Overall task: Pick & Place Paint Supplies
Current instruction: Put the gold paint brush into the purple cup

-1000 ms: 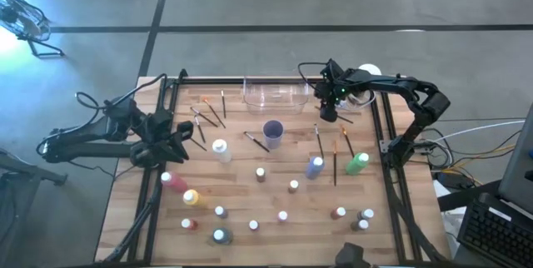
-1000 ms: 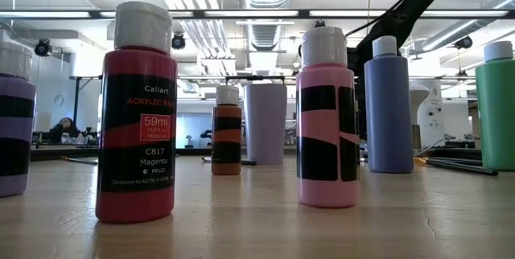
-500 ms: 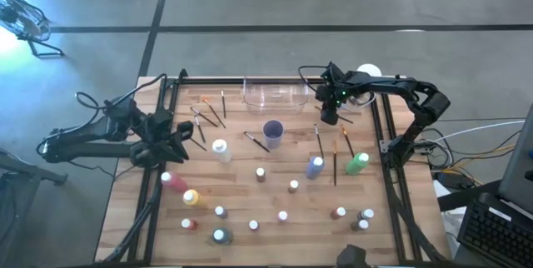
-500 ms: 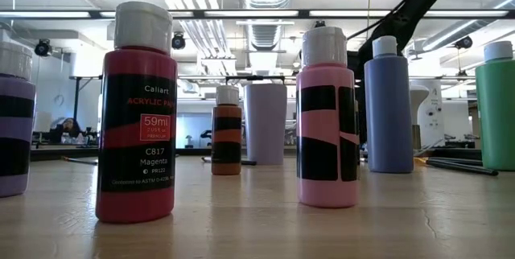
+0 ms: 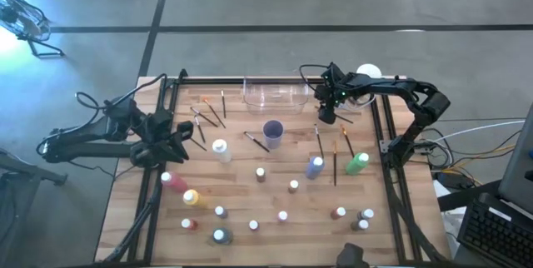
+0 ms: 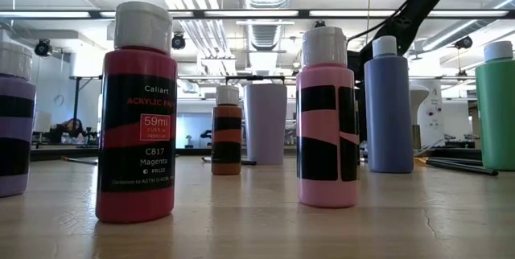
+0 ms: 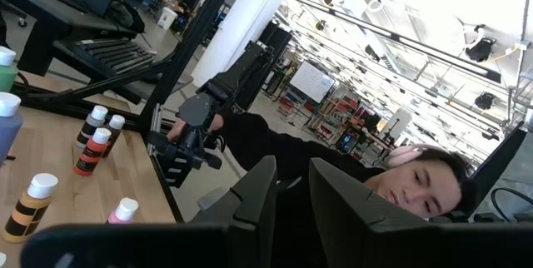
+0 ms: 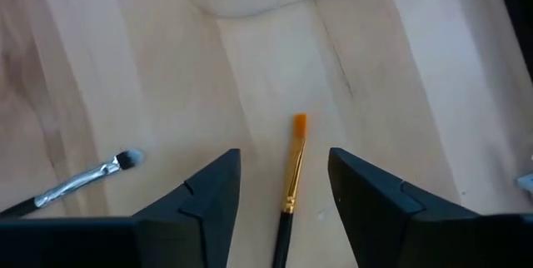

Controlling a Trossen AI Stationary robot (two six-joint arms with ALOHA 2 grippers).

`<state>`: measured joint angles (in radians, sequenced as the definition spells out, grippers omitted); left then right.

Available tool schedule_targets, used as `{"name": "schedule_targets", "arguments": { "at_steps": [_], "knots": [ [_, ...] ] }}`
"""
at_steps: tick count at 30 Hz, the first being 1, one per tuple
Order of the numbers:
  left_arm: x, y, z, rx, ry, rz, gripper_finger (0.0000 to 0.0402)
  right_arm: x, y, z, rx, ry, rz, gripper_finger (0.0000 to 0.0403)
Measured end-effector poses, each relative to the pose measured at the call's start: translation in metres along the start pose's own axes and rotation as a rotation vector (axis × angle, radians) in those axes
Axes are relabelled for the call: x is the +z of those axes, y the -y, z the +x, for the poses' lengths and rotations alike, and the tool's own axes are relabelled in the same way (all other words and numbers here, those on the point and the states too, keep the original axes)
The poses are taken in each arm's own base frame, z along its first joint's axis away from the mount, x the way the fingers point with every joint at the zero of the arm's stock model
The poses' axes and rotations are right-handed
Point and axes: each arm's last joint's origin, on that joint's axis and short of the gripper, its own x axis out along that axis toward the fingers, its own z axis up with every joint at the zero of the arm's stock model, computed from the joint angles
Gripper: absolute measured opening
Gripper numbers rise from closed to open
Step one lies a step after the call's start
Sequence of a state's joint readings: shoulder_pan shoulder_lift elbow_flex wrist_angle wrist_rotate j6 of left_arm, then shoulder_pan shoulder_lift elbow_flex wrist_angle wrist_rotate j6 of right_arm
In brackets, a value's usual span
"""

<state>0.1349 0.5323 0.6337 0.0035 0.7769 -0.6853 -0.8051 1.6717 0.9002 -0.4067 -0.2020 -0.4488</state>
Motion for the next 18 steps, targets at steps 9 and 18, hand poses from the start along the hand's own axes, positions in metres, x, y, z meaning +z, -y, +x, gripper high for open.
{"name": "schedule_targets", "arguments": {
  "at_steps": [9, 18],
  "knots": [
    [0.000, 0.000, 0.000, 0.000, 0.000, 0.000, 0.0081, 0.000, 0.001, 0.001, -0.027, 0.006, 0.008, 0.0177],
    [0.000, 0.000, 0.000, 0.000, 0.000, 0.000, 0.0081, -0.011, -0.001, 0.006, -0.037, -0.036, 0.025, 0.0179]
  ]
}}
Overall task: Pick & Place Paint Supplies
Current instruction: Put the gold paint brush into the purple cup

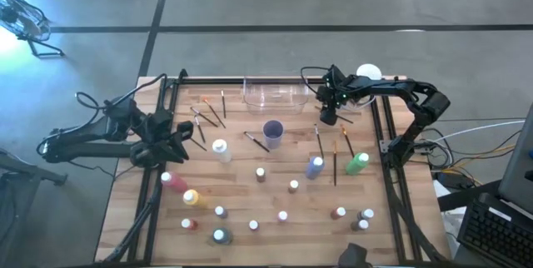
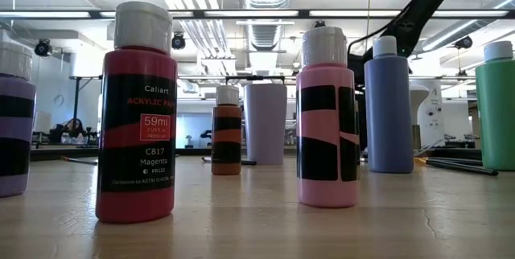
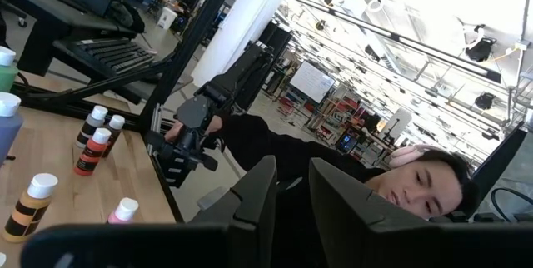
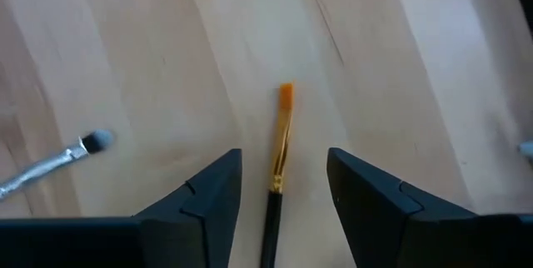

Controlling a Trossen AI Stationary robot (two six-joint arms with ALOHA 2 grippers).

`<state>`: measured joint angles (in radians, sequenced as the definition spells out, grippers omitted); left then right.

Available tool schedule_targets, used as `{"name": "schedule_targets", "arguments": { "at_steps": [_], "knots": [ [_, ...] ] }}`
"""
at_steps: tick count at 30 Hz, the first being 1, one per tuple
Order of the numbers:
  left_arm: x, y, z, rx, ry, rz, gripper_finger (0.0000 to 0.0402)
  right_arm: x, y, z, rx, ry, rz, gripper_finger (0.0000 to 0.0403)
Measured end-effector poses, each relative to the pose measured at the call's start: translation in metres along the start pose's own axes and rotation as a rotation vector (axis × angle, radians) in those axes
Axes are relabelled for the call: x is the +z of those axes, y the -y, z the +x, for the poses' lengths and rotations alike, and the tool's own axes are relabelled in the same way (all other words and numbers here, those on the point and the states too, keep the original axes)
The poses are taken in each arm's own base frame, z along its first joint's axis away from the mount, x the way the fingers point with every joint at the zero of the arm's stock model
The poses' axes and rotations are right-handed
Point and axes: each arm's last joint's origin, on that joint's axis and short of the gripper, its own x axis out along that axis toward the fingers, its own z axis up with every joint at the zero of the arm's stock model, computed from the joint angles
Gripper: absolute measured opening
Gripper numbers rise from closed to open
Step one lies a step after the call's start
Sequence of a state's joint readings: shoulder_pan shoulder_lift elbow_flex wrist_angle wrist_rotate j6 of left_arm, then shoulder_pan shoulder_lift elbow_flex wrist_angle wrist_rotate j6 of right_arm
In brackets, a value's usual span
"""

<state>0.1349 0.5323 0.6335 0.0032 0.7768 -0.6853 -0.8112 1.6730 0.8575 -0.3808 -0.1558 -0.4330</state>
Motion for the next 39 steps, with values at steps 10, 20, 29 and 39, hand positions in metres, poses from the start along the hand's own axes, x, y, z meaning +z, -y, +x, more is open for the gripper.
{"name": "schedule_targets", "arguments": {
  "at_steps": [10, 20, 29, 39],
  "knots": [
    [0.000, 0.000, 0.000, 0.000, 0.000, 0.000, 0.0081, -0.002, 0.000, 0.002, -0.007, 0.014, 0.012, 0.0182],
    [0.000, 0.000, 0.000, 0.000, 0.000, 0.000, 0.0081, -0.007, -0.002, 0.006, -0.011, 0.026, 0.011, 0.0159],
    [0.000, 0.000, 0.000, 0.000, 0.000, 0.000, 0.0081, -0.010, -0.001, 0.020, 0.014, -0.010, 0.024, 0.0127],
    [0.000, 0.000, 0.000, 0.000, 0.000, 0.000, 0.0081, -0.009, -0.001, 0.016, 0.005, 0.002, 0.023, 0.0065]
  ]
}}
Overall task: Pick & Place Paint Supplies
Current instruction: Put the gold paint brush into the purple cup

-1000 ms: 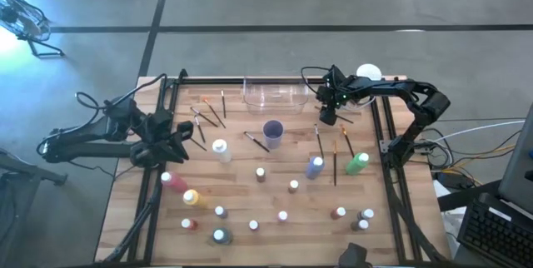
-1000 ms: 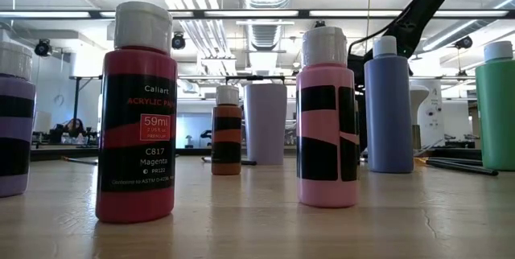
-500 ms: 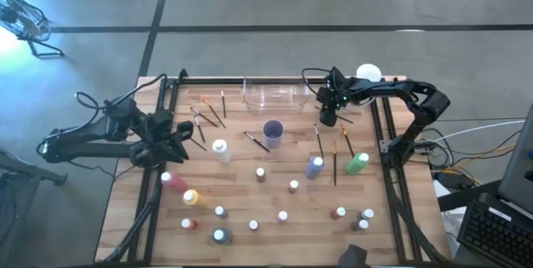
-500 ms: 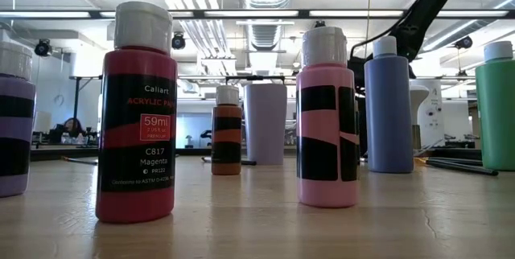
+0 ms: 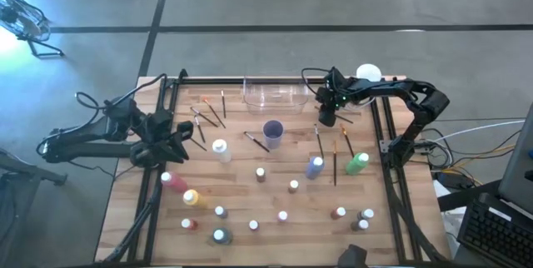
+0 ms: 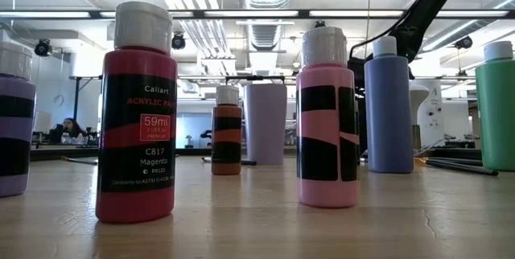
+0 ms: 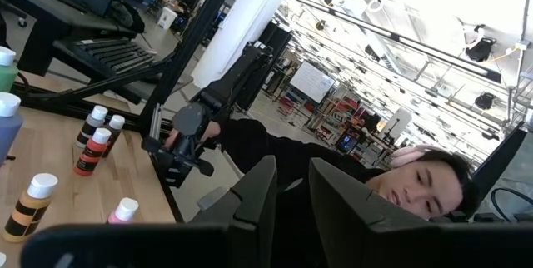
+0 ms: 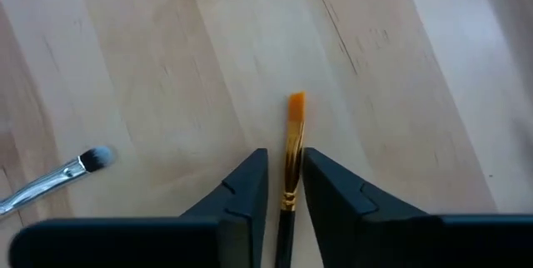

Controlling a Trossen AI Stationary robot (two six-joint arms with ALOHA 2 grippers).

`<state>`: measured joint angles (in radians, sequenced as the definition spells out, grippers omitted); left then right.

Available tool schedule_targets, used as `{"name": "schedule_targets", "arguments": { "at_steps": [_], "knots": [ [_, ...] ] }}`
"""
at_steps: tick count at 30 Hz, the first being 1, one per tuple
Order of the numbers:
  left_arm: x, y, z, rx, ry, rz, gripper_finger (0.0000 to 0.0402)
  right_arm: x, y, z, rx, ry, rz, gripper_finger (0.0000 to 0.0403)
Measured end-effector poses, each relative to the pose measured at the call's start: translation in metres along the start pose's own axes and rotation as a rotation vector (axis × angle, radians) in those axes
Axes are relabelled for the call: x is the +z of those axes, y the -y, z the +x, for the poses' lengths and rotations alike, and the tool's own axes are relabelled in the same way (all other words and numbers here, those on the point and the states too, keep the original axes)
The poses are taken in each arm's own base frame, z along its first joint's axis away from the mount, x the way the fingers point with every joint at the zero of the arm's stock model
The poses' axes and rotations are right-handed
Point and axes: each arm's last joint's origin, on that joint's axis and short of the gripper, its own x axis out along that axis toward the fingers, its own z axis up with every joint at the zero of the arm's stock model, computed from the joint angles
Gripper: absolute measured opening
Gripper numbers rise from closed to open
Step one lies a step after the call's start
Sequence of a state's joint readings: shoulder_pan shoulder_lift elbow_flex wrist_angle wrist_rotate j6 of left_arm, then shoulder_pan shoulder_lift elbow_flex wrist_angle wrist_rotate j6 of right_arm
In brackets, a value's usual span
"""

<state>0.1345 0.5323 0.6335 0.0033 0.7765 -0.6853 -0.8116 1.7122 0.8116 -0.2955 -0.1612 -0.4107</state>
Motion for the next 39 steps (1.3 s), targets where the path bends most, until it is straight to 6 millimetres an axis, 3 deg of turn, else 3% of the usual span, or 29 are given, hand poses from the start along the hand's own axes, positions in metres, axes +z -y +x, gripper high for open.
{"name": "schedule_targets", "arguments": {
  "at_steps": [9, 20, 39],
  "knots": [
    [0.000, 0.000, 0.000, 0.000, 0.000, 0.000, 0.0081, -0.001, 0.000, 0.000, 0.002, -0.007, 0.001, 0.0015],
    [0.000, 0.000, 0.000, 0.000, 0.000, 0.000, 0.0081, 0.001, 0.000, -0.004, 0.002, -0.014, 0.035, 0.0010],
    [0.000, 0.000, 0.000, 0.000, 0.000, 0.000, 0.0081, 0.013, -0.002, -0.048, -0.044, 0.080, 0.036, 0.0008]
  ]
}}
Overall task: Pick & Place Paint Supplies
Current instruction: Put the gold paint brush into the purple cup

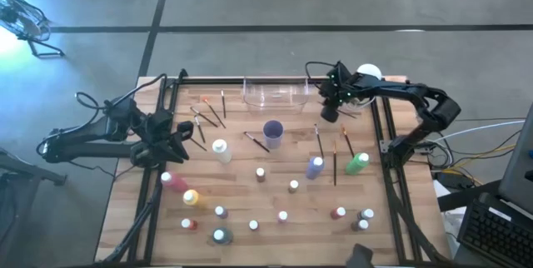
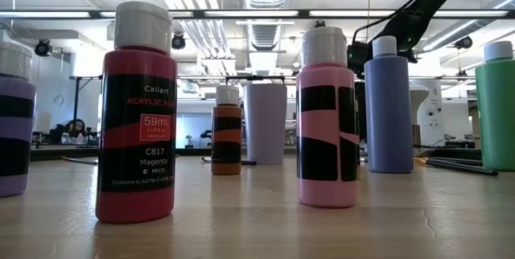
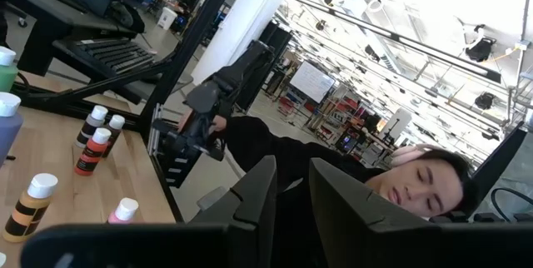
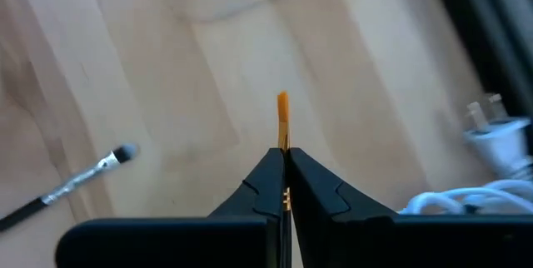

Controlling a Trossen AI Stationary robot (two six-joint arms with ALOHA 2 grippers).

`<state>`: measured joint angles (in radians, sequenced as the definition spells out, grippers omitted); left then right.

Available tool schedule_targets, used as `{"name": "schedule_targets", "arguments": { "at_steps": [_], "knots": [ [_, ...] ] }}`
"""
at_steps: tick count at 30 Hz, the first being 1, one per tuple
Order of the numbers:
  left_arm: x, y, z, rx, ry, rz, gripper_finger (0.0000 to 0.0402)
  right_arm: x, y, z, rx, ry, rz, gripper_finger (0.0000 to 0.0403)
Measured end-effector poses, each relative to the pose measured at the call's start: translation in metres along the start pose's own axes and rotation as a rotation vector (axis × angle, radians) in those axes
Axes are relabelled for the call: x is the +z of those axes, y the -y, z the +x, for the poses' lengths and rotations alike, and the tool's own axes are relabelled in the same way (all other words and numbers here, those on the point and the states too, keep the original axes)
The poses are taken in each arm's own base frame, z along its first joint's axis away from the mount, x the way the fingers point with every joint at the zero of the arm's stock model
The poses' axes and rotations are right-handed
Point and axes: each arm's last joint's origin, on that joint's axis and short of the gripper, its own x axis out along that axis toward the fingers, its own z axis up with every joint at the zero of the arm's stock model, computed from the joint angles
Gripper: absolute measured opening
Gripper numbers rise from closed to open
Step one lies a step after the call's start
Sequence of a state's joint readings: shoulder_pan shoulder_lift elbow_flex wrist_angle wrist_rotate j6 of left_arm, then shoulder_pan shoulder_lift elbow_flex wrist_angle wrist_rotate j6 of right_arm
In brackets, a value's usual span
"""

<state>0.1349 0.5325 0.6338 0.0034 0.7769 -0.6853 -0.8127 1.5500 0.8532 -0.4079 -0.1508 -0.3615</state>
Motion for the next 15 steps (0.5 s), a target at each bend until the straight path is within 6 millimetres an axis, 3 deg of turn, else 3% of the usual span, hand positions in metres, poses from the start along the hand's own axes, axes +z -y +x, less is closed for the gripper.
{"name": "schedule_targets", "arguments": {
  "at_steps": [6, 15],
  "knots": [
    [0.000, 0.000, 0.000, 0.000, 0.000, 0.001, 0.0081, 0.006, -0.003, -0.028, -0.033, 0.101, 0.000, 0.0008],
    [0.000, 0.000, 0.000, 0.000, 0.000, 0.000, 0.0081, 0.011, -0.012, -0.087, -0.098, 0.312, -0.003, 0.0008]
  ]
}}
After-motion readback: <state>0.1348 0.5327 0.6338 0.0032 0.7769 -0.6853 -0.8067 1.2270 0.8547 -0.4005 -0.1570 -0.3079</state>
